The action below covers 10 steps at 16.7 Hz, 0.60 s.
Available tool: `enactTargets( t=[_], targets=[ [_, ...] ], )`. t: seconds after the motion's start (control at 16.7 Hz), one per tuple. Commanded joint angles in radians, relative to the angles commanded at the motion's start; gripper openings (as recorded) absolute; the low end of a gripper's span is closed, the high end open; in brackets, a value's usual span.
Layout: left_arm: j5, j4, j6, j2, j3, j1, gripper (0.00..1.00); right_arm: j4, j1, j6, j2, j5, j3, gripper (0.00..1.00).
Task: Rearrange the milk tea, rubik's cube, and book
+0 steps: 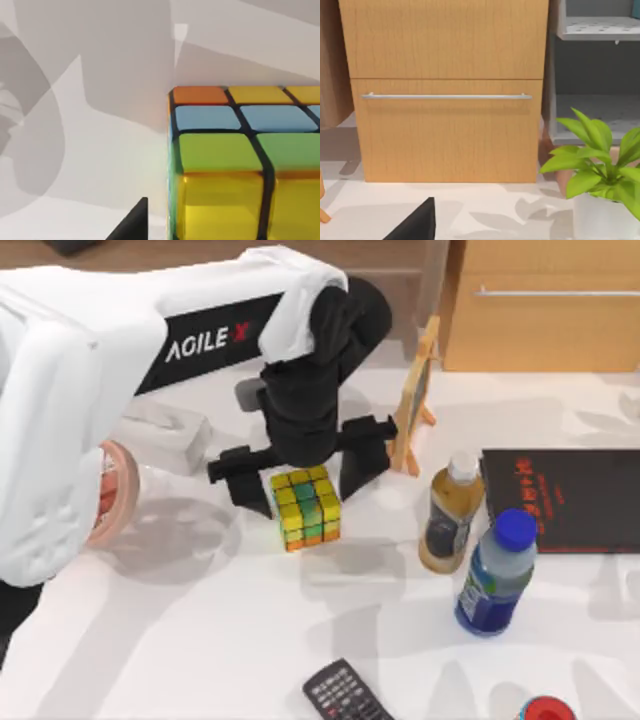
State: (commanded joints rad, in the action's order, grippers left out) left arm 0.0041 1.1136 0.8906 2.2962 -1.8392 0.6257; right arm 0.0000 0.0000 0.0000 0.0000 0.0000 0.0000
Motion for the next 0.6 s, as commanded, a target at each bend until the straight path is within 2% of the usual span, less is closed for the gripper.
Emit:
enactTargets(
  t=[0.48,0.6],
  targets=[
    [0.0,0.0,0.0,0.0,0.0,0.0,0.02,0.0,0.0,0.0,0.0,0.0,0.0,1.0],
    [0.0,0.0,0.0,0.0,0.0,0.0,0.0,0.0,0.0,0.0,0.0,0.0,0.0,1.0]
  ],
)
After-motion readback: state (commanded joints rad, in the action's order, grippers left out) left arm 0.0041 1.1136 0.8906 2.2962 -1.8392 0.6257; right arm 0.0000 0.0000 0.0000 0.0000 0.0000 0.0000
